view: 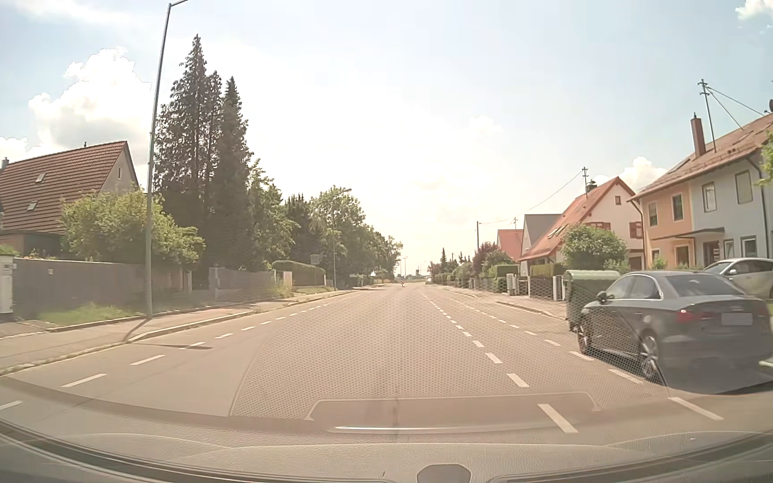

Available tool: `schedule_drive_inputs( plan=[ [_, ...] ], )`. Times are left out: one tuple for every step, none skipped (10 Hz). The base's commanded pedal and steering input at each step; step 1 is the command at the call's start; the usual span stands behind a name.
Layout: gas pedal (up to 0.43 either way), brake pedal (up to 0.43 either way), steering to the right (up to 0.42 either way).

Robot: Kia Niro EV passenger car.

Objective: Follow the waypoints while adhering to traffic rules and regulations

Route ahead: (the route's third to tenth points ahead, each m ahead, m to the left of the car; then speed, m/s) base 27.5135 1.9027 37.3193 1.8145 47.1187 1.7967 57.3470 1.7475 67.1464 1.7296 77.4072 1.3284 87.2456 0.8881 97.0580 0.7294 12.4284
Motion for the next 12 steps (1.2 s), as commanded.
schedule_drive_inputs(
  plan=[
    [0.197, 0.000, -0.002],
    [0.189, 0.000, -0.002],
    [0.169, 0.000, -0.001],
    [0.169, 0.000, 0.000],
    [0.169, 0.000, 0.000],
    [0.157, 0.000, 0.000],
    [0.157, 0.000, 0.000],
    [0.138, 0.000, 0.000],
    [0.138, 0.000, 0.000],
    [0.138, 0.000, 0.000],
    [0.130, 0.000, -0.001],
    [0.118, 0.000, -0.001]
  ],
)
